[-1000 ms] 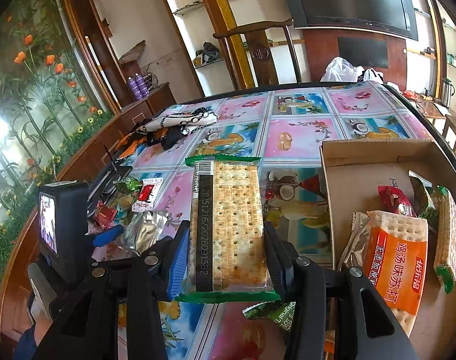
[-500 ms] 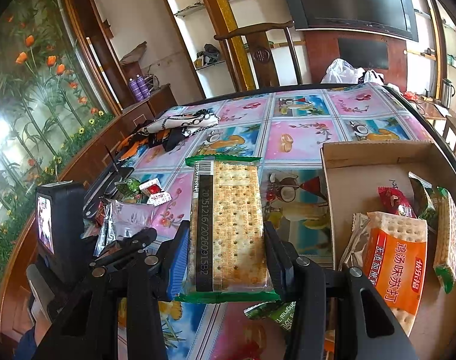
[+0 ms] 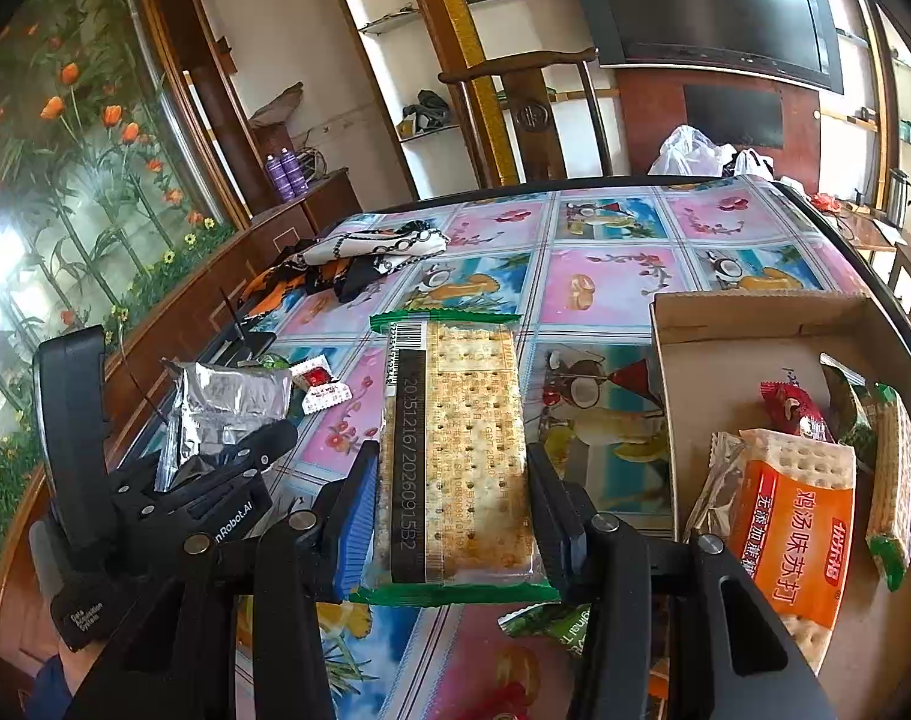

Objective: Organize snacks

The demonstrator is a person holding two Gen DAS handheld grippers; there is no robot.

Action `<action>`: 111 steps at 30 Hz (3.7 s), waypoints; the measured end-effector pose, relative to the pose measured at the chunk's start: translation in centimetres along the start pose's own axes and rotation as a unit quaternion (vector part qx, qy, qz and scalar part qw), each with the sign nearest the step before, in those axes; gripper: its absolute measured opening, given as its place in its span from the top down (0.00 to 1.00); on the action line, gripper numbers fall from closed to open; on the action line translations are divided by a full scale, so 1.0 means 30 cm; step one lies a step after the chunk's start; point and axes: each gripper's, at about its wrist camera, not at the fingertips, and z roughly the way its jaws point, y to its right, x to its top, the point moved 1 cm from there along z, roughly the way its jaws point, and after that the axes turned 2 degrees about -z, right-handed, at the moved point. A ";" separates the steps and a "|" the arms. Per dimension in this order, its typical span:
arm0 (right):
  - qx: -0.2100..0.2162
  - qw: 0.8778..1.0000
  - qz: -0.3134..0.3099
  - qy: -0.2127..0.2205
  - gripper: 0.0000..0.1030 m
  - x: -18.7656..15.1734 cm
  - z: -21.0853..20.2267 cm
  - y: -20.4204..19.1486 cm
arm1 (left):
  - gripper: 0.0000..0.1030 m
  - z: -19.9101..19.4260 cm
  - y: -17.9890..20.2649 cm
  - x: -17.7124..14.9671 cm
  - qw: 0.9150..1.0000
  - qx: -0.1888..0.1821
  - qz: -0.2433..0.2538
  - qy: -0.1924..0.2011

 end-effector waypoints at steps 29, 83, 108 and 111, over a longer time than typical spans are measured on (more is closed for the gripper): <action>0.000 1.000 -0.010 0.013 0.51 0.009 -0.011 -0.008 | 0.80 -0.072 0.054 -0.004 0.997 0.037 0.041 0.056; -0.046 0.984 0.132 0.109 0.51 0.042 -0.325 0.459 | 0.80 -0.271 0.673 -0.079 0.980 -0.159 0.112 0.051; -0.064 0.985 0.144 0.076 0.51 0.024 -0.301 0.498 | 0.80 -0.226 0.742 -0.161 0.974 -0.167 0.146 0.050; -0.068 0.984 0.144 0.074 0.52 0.022 -0.295 0.500 | 0.80 -0.233 0.749 -0.169 0.973 -0.167 0.150 0.053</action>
